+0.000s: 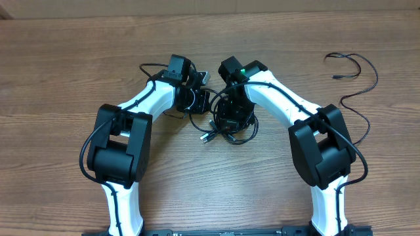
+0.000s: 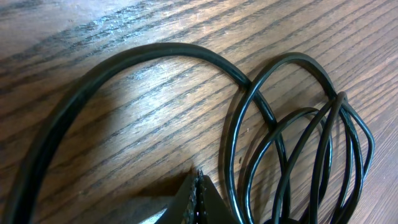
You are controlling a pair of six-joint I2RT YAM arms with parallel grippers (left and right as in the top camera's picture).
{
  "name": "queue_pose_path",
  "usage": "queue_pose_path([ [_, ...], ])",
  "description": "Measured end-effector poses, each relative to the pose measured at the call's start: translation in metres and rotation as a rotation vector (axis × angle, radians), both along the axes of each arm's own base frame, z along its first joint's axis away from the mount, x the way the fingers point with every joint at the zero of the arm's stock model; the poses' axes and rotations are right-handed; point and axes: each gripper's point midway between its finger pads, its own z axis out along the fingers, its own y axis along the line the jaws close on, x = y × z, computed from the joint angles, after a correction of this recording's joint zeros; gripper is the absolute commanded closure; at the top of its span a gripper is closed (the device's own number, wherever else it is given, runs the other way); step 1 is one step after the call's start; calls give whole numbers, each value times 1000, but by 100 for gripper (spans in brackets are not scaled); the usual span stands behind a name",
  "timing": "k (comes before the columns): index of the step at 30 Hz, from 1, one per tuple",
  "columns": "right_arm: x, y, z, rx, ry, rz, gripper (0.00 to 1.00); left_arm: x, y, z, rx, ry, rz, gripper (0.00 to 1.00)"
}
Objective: Untangle cables
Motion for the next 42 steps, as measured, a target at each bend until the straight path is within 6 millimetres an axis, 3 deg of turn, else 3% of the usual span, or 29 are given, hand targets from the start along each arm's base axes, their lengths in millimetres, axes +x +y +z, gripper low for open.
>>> queue_pose_path([
  [32,0,-16,-3,-78,-4,-1,74,0,0,0,0,0,0,96],
  [42,5,-3,-4,-54,-48,14,74,0,0,0,0,0,0,96],
])
